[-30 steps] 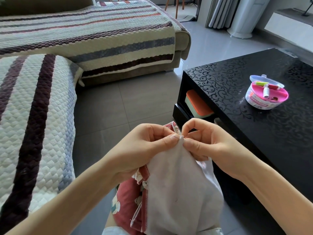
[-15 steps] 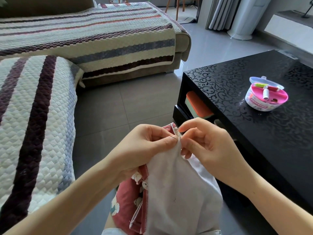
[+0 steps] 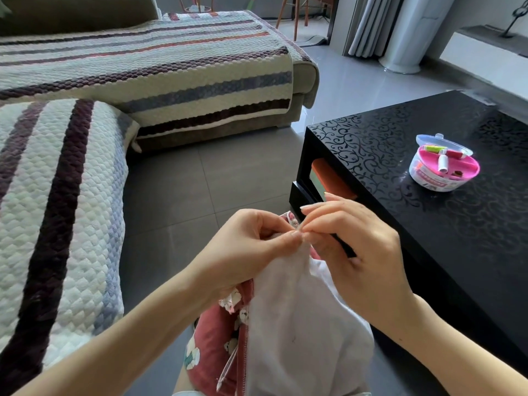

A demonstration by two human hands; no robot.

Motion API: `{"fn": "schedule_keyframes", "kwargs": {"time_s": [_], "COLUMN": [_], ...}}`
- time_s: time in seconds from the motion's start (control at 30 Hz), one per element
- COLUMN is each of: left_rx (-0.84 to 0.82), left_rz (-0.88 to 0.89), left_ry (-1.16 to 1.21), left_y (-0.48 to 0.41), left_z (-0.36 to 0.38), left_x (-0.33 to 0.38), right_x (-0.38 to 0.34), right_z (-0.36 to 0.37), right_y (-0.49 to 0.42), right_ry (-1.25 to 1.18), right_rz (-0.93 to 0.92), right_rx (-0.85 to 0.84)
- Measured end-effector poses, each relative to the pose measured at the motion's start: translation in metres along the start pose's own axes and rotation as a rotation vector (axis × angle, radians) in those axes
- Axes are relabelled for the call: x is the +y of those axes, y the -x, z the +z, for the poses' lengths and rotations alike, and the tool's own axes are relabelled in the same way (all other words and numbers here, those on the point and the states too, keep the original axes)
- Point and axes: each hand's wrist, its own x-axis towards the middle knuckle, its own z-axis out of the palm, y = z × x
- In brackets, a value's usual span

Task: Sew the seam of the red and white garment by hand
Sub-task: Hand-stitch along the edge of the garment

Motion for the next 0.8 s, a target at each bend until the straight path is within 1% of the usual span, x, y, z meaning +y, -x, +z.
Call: {"fn": "schedule_keyframes", "kwargs": {"time_s": [0.07,0.1,0.13,0.17,0.23,0.27,0.3,0.33,0.37,0.4,0.43,0.5,0.6,0.63,0.67,0.7,0.73,0.77,0.8], "left_rx": [0.073,0.068,0.041,0.007,-0.050,-0.074,-0.094,-0.111,-0.125,-0.136,-0.149,-0.186,-0.228,-0.232,-0.233,-0.240,-0.248,-0.260,-0.275], "left_rz": [-0.034,-0.061,-0.091,-0.116,-0.142,-0.146,-0.148,-0.151,-0.156,-0.160,-0.163,-0.164,-0.148,-0.145,-0.141,-0.136,-0.134,-0.128,-0.122], "left_ry": [-0.119,-0.124,-0.104,-0.062,0.040,0.081,0.114,0.144,0.168,0.184,0.201,0.239,0.254,0.252,0.248,0.242,0.238,0.232,0.225], "left_y": [-0.001,-0.001,0.000,0.001,0.002,0.002,0.002,0.003,0.004,0.005,0.007,0.010,0.013,0.014,0.015,0.015,0.015,0.015,0.015], "left_z": [0.002,0.002,0.002,0.002,-0.003,-0.006,-0.009,-0.011,-0.013,-0.015,-0.016,-0.019,-0.024,-0.025,-0.027,-0.028,-0.030,-0.030,-0.031], "left_x": [-0.010,-0.014,-0.016,-0.016,-0.014,-0.012,-0.011,-0.010,-0.010,-0.010,-0.010,-0.009,-0.010,-0.010,-0.011,-0.011,-0.012,-0.011,-0.011], "right_x": [-0.003,-0.003,-0.002,0.000,0.017,0.030,0.045,0.061,0.076,0.095,0.114,0.155,0.201,0.210,0.212,0.205,0.189,0.167,0.141], "right_z": [-0.004,-0.006,-0.007,-0.007,-0.005,-0.005,-0.007,-0.007,-0.007,-0.005,-0.001,0.005,0.000,-0.005,-0.007,-0.009,-0.008,-0.006,-0.005], "right_y": [-0.009,-0.015,-0.022,-0.027,-0.034,-0.036,-0.037,-0.036,-0.035,-0.031,-0.026,-0.013,0.008,0.013,0.013,0.009,0.001,-0.009,-0.017], "right_ry": [-0.151,-0.263,-0.420,-0.629,-1.093,-1.277,-1.418,-1.517,-1.544,-1.474,-1.326,-0.918,-0.215,-0.024,0.082,0.096,0.018,-0.110,-0.250], "right_rz": [0.001,0.057,0.178,0.346,0.762,0.937,1.062,1.140,1.193,1.246,1.302,1.358,1.264,1.235,1.207,1.165,1.111,1.061,1.019], "right_rx": [-0.016,-0.049,-0.099,-0.149,-0.229,-0.266,-0.301,-0.311,-0.292,-0.238,-0.168,-0.009,0.159,0.189,0.202,0.193,0.145,0.062,-0.066]}}
